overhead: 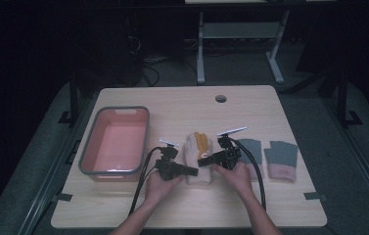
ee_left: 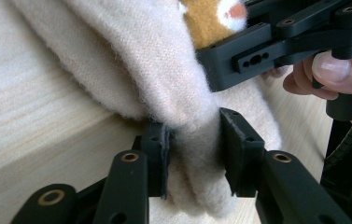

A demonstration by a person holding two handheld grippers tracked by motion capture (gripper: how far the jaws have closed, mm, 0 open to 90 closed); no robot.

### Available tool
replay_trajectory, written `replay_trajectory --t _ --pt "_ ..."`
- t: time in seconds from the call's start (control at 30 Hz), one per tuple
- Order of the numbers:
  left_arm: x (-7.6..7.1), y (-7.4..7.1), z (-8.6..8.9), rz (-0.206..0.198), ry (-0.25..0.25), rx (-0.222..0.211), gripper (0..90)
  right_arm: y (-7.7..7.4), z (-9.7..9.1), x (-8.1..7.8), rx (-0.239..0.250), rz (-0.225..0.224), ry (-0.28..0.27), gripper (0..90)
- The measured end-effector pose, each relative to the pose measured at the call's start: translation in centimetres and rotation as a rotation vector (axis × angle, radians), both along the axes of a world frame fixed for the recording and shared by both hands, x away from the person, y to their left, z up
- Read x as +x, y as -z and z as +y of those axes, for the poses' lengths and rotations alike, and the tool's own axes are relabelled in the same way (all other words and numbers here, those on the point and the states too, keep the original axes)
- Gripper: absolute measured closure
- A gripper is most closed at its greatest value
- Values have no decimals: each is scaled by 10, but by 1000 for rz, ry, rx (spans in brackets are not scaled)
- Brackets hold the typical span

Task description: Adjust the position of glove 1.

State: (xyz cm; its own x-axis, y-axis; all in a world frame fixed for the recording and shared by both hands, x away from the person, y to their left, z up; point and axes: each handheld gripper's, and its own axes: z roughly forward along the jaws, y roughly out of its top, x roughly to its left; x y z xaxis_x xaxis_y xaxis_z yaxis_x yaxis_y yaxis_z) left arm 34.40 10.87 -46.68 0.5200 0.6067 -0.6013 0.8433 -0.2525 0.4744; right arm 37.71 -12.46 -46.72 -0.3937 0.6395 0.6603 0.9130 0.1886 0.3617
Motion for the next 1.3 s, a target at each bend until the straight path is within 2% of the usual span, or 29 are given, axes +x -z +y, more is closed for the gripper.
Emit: replay_trajectory --t 0.07,0.37,0.57,0.63,0.73,0.9,0.93,1.17,1.2,1.3 --pt "0 -1 -1 -8 -1 -2 668 -4 0 -1 -15 -18 -4 633" --pt "1 -6 -1 -17 -6 -29 669 -14 1 -2 -26 -43 -4 652" --pt "1 -12 0 -20 4 -41 672 -29 6 -2 -23 -71 -28 669" --pt "2 -13 1 -25 4 -33 673 -32 8 -2 -22 -79 -27 668" --pt "2 -10 0 -22 13 -10 673 -26 7 0 -43 -59 -22 655" --pt "4 -6 -1 -3 5 2 668 -20 4 0 -69 -18 -11 493" --pt "3 -6 -1 4 -13 -7 659 -18 0 1 -66 -9 -6 460" --pt "5 1 4 43 -40 -21 604 -7 -11 -6 -28 42 4 452" --pt "5 2 5 43 -37 -20 595 -1 -12 -8 -8 56 7 478" --pt "6 3 5 49 -40 -21 594 1 -11 -9 12 58 13 515"
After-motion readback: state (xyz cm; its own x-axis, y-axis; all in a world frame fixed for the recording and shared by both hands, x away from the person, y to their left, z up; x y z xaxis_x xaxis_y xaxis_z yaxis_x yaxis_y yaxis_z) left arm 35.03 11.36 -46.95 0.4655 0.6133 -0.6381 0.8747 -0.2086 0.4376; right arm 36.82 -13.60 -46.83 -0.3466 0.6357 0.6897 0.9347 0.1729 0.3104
